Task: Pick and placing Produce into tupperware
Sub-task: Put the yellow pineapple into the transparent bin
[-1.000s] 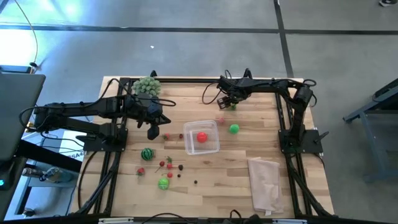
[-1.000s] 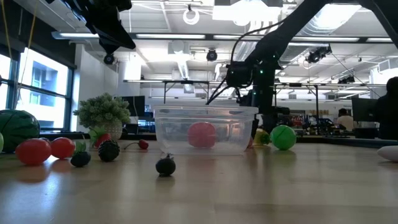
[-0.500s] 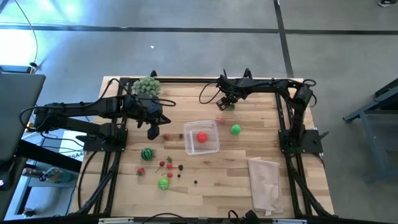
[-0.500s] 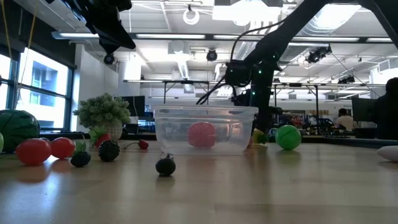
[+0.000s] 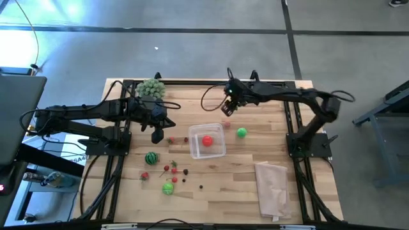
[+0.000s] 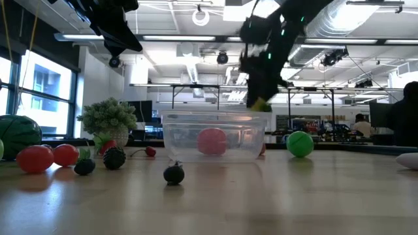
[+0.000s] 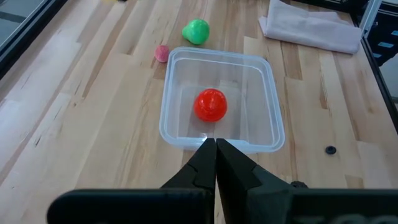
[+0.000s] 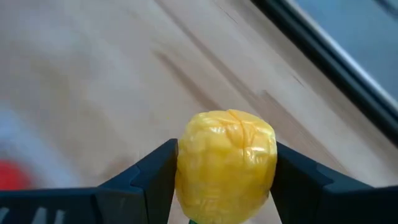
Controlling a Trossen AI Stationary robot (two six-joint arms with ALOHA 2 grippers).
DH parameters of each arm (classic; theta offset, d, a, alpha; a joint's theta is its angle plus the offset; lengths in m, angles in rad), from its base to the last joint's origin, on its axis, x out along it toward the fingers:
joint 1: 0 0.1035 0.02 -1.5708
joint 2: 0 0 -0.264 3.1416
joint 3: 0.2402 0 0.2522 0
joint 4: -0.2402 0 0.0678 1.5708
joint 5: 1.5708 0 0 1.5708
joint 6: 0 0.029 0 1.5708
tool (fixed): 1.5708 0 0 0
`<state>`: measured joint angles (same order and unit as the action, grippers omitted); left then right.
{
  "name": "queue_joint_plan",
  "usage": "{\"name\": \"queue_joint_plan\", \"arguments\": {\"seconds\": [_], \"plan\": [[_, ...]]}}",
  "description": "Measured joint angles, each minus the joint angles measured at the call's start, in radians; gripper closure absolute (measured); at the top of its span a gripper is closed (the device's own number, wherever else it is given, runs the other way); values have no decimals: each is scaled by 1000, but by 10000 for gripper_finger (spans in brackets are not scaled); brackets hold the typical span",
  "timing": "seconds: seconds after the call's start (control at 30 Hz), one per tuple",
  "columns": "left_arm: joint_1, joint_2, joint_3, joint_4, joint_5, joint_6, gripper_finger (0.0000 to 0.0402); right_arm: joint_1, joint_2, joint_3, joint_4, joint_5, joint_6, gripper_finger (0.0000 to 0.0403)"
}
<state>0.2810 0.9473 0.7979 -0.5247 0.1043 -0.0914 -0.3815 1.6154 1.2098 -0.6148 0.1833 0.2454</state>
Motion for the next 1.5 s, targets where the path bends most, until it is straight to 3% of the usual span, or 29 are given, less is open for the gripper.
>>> {"name": "queue_joint_plan", "arguments": {"seconds": [0.27,0.53,0.73,1.03,1.5], "plan": [[0,0,0,0,0,0,401,269,-203,1,114,0,-20,199],[0,0,0,0,0,0,401,452,-184,2,227,13,-60,199],[0,0,0,0,0,0,401,452,-42,2,260,-13,-87,199],[0,0,0,0,0,0,401,416,160,2,349,-198,-145,199],[0,0,0,0,0,0,401,411,264,1,418,-313,-202,199]]}}
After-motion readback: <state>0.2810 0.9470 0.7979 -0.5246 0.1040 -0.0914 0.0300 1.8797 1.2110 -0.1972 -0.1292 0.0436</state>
